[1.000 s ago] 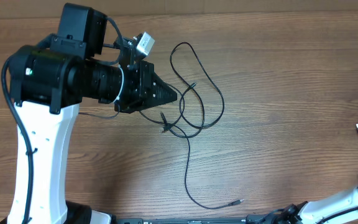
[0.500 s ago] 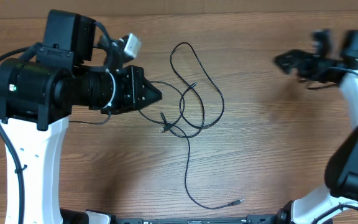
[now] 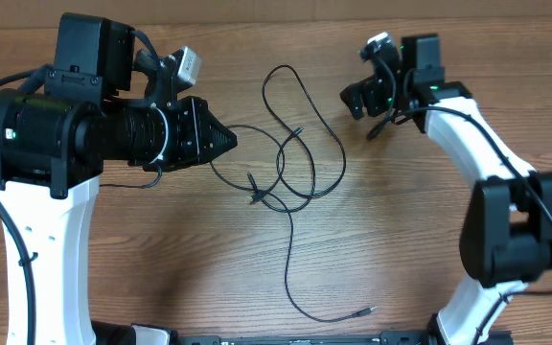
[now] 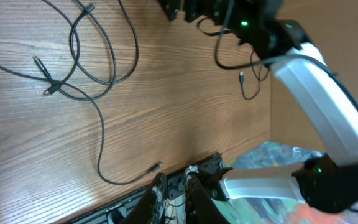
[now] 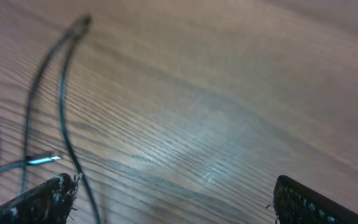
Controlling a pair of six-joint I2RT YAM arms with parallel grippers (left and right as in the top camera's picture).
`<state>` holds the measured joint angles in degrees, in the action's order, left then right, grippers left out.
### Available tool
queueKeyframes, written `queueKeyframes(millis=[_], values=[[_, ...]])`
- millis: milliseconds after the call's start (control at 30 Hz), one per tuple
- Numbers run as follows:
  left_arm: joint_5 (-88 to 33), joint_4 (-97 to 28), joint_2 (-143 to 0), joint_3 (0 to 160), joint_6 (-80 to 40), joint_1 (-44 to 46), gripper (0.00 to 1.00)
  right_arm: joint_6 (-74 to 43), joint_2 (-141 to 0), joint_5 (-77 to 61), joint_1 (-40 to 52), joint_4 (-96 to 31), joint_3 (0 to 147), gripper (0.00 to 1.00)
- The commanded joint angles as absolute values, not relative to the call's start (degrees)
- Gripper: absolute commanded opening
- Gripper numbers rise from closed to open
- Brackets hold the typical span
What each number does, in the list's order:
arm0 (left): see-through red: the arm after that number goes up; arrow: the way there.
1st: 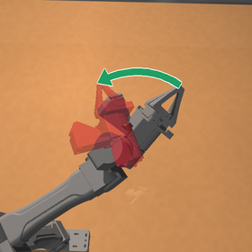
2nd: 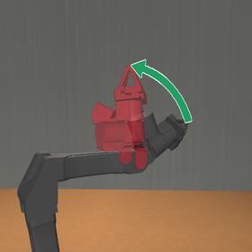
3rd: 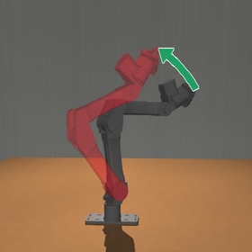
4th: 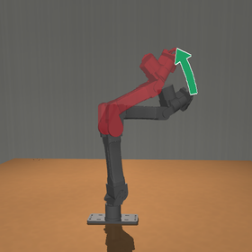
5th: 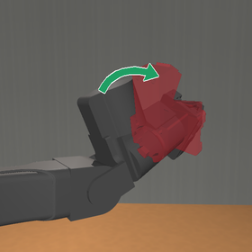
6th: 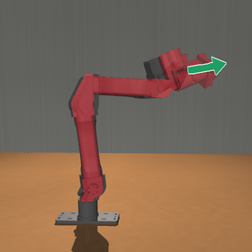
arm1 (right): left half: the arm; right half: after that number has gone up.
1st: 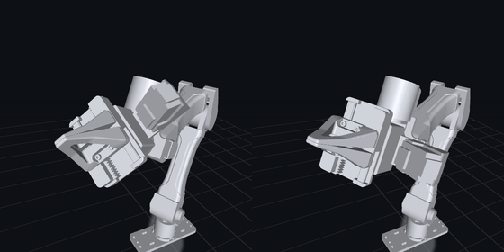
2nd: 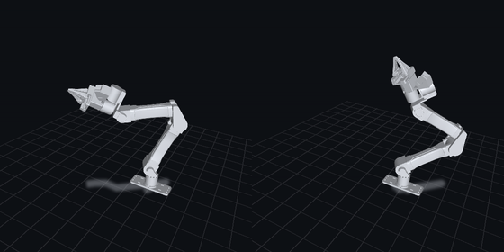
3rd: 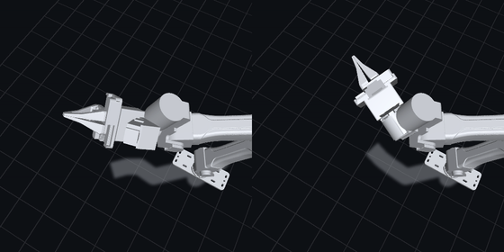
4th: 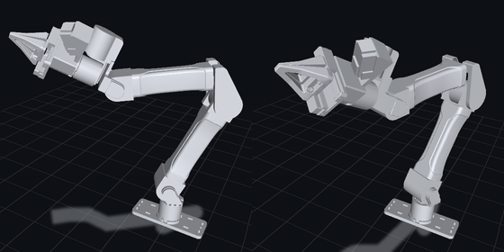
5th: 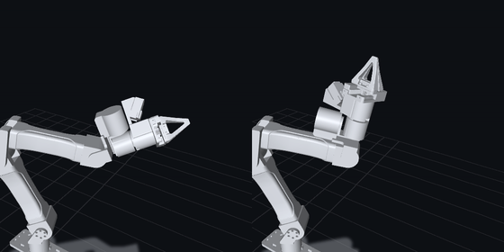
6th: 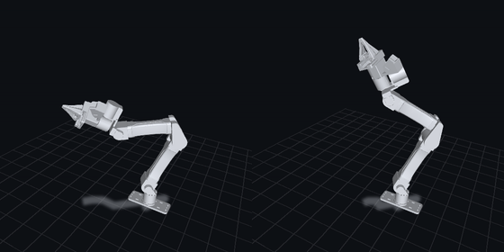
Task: Untangle cables
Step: 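Move the right gripper to the cable pile and grasp a cable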
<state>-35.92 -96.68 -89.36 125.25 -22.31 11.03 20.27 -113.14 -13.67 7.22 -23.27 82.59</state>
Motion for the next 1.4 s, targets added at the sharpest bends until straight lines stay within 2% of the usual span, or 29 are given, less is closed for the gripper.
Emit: queueKeyframes(millis=[0,167,233,600,633,700,733,767,800,833,867,900,1200,1233,1267,1300,1333,1367], values=[[-35.38,-96.79,-88.71,126.10,-21.39,10.85,0.11,21.54,-117.60,-16.73,7.53,-23.09,83.22,1.00],[-34.61,-96.79,-88.71,126.10,-21.41,10.85,0.12,21.58,-119.68,-20.34,8.69,-22.96,83.22,1.00],[-33.43,-96.79,-88.71,126.10,-21.41,10.85,0.16,21.89,-119.50,-20.27,9.54,-22.33,83.33,1.00],[-32.77,-96.79,-88.71,126.10,-21.37,10.85,0.17,22.92,-119.55,-20.03,15.29,-20.36,83.37,1.00],[-32.77,-96.79,-88.71,126.10,-21.37,10.85,0.17,22.50,-119.57,-20.01,15.44,-19.62,83.35,0.87],[-32.77,-96.79,-88.71,126.10,-20.99,10.85,0.17,21.08,-119.61,-20.01,15.49,-17.96,83.33,0.74],[-32.77,-96.79,-88.71,126.10,-20.71,10.85,0.17,20.60,-119.61,-20.05,15.49,-17.52,83.33,0.51],[-32.75,-96.79,-88.71,126.10,-20.69,10.85,0.17,19.81,-119.61,-20.01,15.49,-17.10,83.33,0.40],[-32.80,-96.79,-88.71,126.10,-20.51,10.85,0.17,19.29,-119.66,-20.05,15.49,-16.91,83.33,0.38],[-32.80,-96.79,-88.71,126.10,-20.51,10.85,0.17,19.29,-119.72,-20.01,15.49,-16.86,83.33,0.52],[-32.80,-96.79,-88.71,126.10,-20.53,10.85,0.17,19.29,-119.85,-20.01,15.49,-16.95,83.33,0.61],[-32.80,-96.79,-88.71,126.10,-20.53,10.87,0.17,19.29,-120.07,-20.01,15.49,-17.02,83.33,0.65],[-32.84,-96.79,-88.71,126.10,-20.56,10.90,0.17,17.72,-122.87,-20.03,15.49,-16.78,83.33,0.68],[-32.84,-96.79,-88.71,126.10,-20.56,10.90,0.17,17.69,-123.31,-20.05,15.49,-16.78,83.33,0.62],[-32.82,-96.79,-88.71,126.10,-20.56,10.90,0.17,17.26,-123.52,-20.03,15.49,-16.78,83.33,0.48],[-32.84,-96.79,-88.71,126.10,-20.56,10.90,0.17,16.84,-123.74,-20.03,15.49,-16.75,83.33,0.09],[-32.84,-96.79,-88.71,126.10,-20.56,10.90,0.17,16.19,-123.79,-20.03,15.49,-16.62,83.33,0.04],[-32.82,-96.79,-88.71,126.10,-20.56,10.90,0.17,15.64,-123.79,-20.05,15.49,-16.27,83.33,0.04]])
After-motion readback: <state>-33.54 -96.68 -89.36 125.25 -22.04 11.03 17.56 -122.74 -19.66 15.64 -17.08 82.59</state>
